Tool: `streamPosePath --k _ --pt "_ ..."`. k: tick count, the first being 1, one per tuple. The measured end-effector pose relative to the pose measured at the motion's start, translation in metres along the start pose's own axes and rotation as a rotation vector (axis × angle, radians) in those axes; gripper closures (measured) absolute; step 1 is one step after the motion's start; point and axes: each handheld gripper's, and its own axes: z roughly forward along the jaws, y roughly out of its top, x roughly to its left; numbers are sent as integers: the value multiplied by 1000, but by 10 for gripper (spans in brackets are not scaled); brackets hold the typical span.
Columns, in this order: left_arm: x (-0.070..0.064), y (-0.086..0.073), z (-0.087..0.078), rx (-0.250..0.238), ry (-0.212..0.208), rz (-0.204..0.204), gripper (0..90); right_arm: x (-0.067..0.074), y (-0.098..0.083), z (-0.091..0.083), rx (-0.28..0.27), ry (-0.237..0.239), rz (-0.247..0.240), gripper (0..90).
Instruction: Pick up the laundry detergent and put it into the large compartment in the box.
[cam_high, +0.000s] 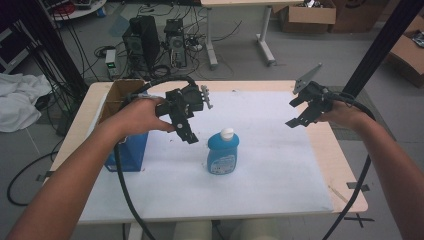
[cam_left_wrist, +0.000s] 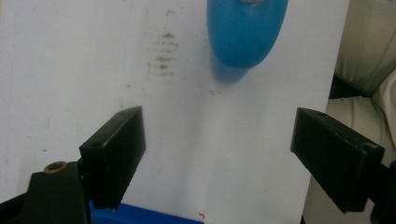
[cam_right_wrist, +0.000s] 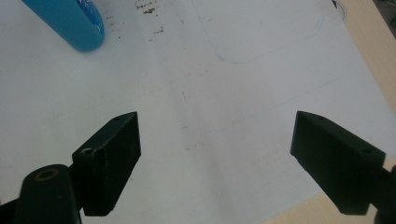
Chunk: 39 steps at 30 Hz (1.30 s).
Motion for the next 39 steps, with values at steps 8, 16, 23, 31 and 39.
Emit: streamPosePath --k 8,16,23,31,39 --pt "-4 14 0 4 4 30 186 1 0 -1 -6 -1 -4 161" --pt "-7 29 1 -7 4 42 186 2 0 -2 -7 -2 -6 161" --pt "-7 38 5 -10 -1 42 185 2 1 -1 -7 -1 -9 161" --pt "-8 49 13 -3 -14 44 184 2 0 -2 -11 -2 -11 161" --pt "-10 59 24 4 -23 52 183 2 0 0 -8 -1 -10 161"
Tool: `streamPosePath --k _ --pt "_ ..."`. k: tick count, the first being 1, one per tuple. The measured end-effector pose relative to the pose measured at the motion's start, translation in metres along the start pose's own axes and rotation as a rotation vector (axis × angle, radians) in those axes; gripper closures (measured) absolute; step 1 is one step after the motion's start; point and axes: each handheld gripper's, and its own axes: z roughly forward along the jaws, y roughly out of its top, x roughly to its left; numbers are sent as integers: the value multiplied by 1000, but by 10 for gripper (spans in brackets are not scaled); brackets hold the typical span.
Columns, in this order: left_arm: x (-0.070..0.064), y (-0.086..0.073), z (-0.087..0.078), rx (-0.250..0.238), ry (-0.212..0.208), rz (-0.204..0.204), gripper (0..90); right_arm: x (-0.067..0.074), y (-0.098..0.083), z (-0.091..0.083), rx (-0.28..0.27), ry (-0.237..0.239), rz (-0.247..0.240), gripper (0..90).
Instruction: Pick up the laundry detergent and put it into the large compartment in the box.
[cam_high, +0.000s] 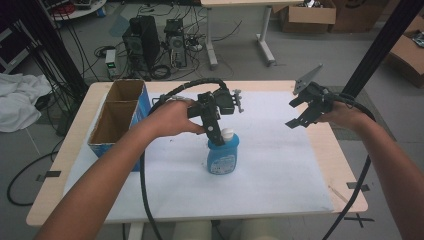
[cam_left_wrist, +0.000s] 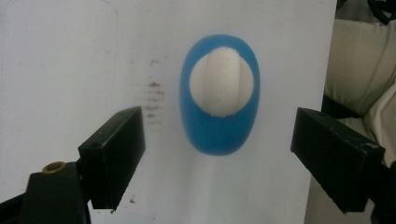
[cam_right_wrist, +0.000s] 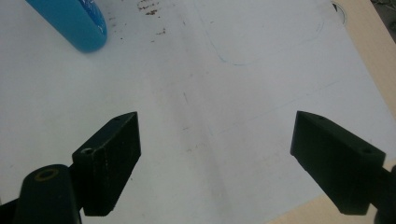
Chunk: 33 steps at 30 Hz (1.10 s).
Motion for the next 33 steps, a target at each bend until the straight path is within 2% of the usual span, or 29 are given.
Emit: streamPosePath --k 12,14,15,17,24,33 --pt "2 7 17 18 6 -9 182 0 0 1 -5 2 -2 161" --pt "3 9 19 18 -3 -8 182 0 0 2 -5 3 -2 161" --pt "4 10 20 27 3 11 184 0 0 2 -4 3 -2 161" --pt "3 11 25 19 -7 -5 183 0 -1 2 -7 4 -3 161" --pt "2 13 39 24 -25 -3 185 0 -1 3 -2 7 0 161" --pt "2 15 49 40 -31 4 185 0 -1 5 -4 11 -2 161"
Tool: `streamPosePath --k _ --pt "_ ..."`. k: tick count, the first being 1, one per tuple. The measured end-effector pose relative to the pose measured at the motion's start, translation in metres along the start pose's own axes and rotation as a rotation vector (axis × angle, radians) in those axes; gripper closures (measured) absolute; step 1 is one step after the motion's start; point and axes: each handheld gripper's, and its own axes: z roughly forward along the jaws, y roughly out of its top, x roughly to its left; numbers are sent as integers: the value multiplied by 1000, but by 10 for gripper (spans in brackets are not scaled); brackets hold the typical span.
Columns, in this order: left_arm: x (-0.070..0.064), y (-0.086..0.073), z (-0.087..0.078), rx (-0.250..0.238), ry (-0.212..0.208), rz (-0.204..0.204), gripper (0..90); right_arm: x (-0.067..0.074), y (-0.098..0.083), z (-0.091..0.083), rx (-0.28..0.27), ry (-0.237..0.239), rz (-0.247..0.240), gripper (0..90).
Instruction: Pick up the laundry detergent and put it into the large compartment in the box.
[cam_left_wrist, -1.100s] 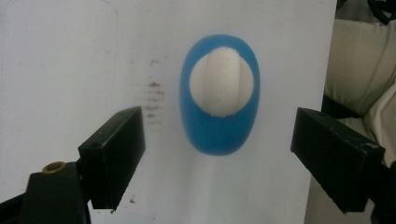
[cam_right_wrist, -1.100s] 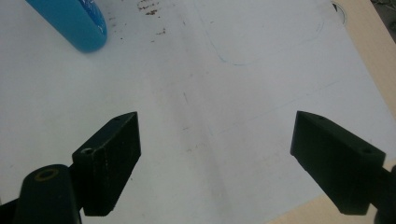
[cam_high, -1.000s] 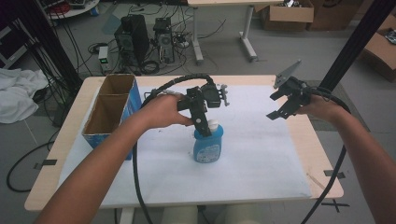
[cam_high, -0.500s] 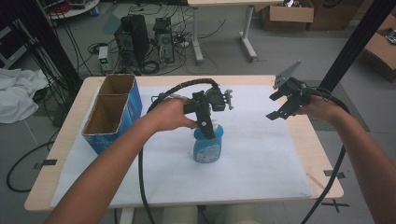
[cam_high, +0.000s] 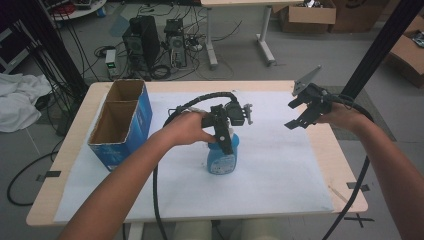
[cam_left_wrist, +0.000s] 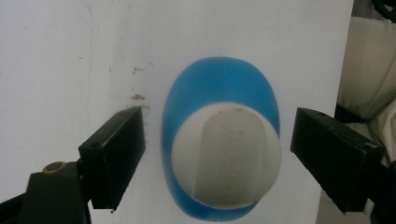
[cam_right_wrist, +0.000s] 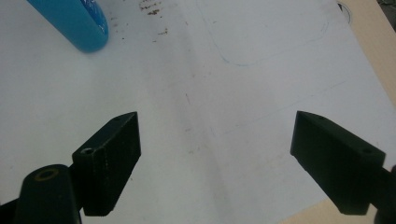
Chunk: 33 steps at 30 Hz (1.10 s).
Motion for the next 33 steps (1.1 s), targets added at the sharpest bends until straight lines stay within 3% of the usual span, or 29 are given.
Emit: streamPosePath --k 17,33 --pt "-1 -1 17 25 -16 -10 186 0 -1 2 -8 4 -3 162" --pt "0 -1 17 19 -7 -11 212 -1 -1 2 -11 4 -1 163"
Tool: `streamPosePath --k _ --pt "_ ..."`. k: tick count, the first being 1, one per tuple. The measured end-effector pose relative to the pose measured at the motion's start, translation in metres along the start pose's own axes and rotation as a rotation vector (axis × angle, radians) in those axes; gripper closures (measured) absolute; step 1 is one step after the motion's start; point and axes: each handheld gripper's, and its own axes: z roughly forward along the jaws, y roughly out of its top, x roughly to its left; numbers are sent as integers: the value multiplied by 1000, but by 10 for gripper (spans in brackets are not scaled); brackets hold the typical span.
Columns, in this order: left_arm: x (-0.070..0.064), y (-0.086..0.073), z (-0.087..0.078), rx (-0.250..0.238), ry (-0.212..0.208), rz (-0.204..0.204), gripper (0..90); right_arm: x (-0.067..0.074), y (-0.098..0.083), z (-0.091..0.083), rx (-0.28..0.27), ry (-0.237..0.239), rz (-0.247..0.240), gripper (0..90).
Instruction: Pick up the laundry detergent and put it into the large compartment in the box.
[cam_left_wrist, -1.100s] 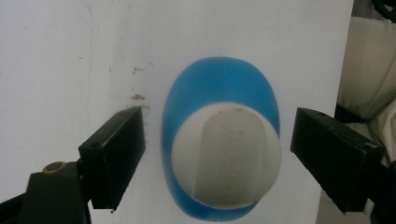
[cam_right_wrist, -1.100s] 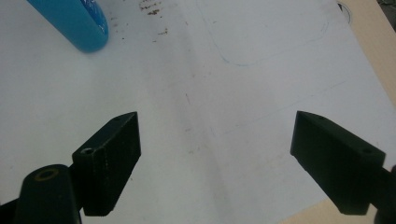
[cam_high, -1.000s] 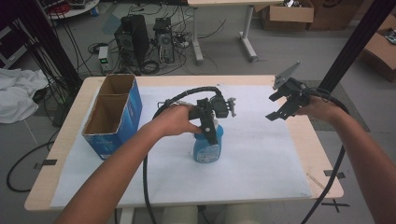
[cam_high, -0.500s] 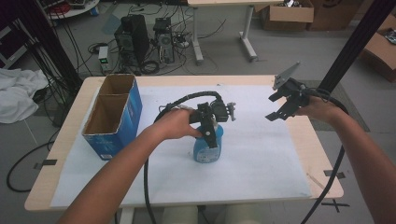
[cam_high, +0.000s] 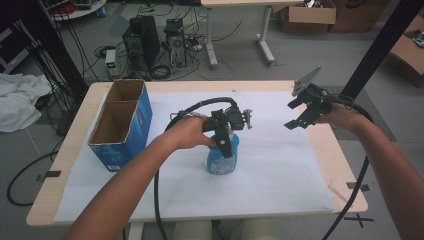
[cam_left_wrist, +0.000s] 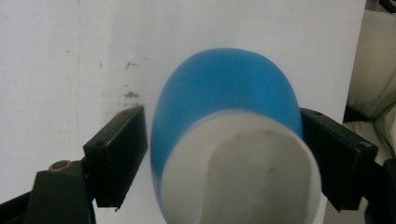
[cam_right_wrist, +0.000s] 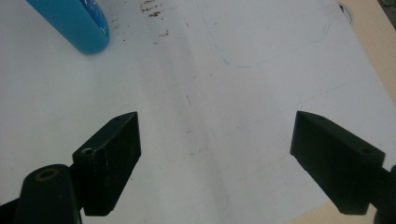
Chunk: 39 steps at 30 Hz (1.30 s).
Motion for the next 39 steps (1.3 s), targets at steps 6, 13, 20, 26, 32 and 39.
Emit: streamPosePath --k 6,13,20,26,32,39 --pt "0 0 0 1 2 7 245 0 1 1 0 2 -2 163" --pt "0 -1 0 3 1 5 253 0 1 1 1 2 2 163" --pt "0 0 0 2 2 8 268 0 1 1 0 3 -3 163" --pt "0 0 1 3 2 8 283 0 1 1 0 3 -2 163" --pt "0 -1 1 4 -1 2 305 0 1 1 2 3 2 163" --pt "0 0 1 0 5 1 317 0 1 2 1 4 -2 163"
